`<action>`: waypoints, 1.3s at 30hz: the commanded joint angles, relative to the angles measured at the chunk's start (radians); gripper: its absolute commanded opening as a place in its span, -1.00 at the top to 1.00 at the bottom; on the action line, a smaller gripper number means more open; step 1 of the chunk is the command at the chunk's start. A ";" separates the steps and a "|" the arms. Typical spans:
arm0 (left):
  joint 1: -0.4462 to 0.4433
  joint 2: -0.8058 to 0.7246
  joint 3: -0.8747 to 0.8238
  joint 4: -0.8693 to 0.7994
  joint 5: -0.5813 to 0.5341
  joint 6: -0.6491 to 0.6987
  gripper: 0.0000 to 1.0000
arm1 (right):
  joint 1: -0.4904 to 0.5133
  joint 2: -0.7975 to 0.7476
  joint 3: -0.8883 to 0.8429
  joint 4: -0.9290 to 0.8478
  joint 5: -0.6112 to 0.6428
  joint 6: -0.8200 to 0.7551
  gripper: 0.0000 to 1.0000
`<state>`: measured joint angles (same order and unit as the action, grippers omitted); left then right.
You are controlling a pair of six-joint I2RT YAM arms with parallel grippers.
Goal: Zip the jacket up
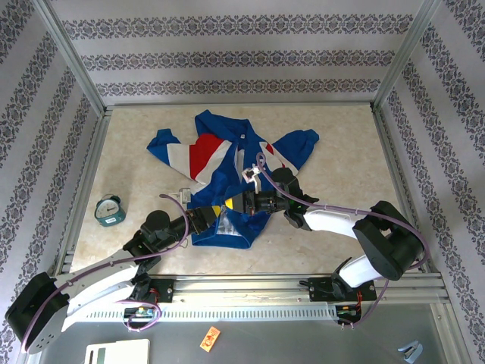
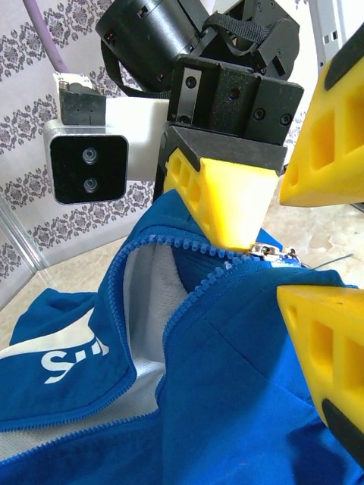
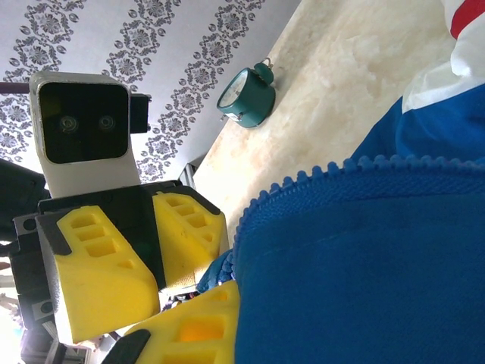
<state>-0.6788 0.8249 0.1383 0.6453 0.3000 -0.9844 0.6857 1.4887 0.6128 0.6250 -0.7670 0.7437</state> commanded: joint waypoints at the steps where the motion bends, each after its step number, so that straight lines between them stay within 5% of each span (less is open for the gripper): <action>1: 0.002 0.004 0.019 0.060 0.023 0.003 0.43 | 0.014 0.005 0.010 0.047 0.005 0.008 1.00; 7: 0.002 0.073 0.020 0.138 0.024 -0.009 0.37 | 0.015 0.008 0.016 0.048 0.002 0.009 1.00; 15: 0.002 0.127 0.066 0.148 0.053 0.003 1.00 | 0.012 0.002 0.025 0.036 -0.007 0.006 1.00; 24: 0.000 0.062 0.208 -0.368 0.086 0.098 1.00 | -0.015 -0.010 0.024 0.042 -0.002 0.023 1.00; 33: -0.094 0.155 0.223 -0.441 0.029 0.056 1.00 | -0.020 -0.008 -0.010 0.045 0.012 0.026 1.00; 39: -0.088 0.190 0.411 -0.792 0.002 0.139 1.00 | -0.067 -0.119 -0.054 -0.079 0.027 -0.089 0.29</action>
<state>-0.7586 1.0042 0.4759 0.0689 0.2966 -0.9054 0.6460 1.4506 0.5789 0.5652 -0.7490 0.7258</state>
